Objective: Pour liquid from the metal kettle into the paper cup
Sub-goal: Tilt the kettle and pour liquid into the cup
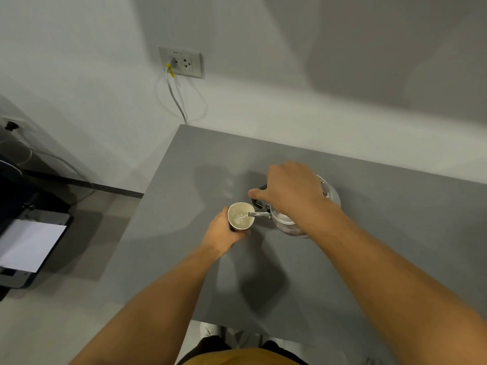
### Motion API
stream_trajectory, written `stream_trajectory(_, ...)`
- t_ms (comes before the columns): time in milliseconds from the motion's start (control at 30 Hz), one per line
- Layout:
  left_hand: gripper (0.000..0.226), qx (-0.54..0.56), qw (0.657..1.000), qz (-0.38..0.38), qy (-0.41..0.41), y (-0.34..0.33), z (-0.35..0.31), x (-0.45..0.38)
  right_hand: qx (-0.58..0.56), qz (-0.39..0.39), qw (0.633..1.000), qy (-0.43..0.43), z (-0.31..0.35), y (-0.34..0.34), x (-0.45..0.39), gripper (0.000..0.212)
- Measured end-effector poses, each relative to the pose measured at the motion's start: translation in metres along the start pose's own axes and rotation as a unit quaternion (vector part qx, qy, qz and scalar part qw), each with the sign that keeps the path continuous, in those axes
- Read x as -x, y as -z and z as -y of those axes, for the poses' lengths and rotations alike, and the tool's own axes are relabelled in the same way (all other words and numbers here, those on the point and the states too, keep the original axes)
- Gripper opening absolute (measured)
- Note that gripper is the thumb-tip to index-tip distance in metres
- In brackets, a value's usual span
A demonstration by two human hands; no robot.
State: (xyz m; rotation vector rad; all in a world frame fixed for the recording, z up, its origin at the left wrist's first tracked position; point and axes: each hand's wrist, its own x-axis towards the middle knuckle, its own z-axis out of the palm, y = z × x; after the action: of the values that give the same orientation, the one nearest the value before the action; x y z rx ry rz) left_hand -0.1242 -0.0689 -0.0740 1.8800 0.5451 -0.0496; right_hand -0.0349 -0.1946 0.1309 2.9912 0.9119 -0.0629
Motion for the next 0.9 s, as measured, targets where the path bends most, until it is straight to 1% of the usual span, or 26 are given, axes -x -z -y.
stream_trajectory(200,0.066,-0.003,1.0,-0.003,-0.011,0.0003,-0.0008,0.001,-0.003,0.001,1.0,0.001,0.001,0.0014,0.0009,0.053)
stream_trajectory(367,0.065,0.0,1.0,0.0,-0.007,0.0,-0.0001,0.0008,-0.001,0.004,1.0,-0.005,0.002,0.003,0.0009,0.049)
stream_trajectory(900,0.067,-0.012,1.0,-0.004,-0.007,0.0007,-0.0016,0.0007,0.008,0.015,1.0,-0.001,0.0054,0.0047,0.0,0.047)
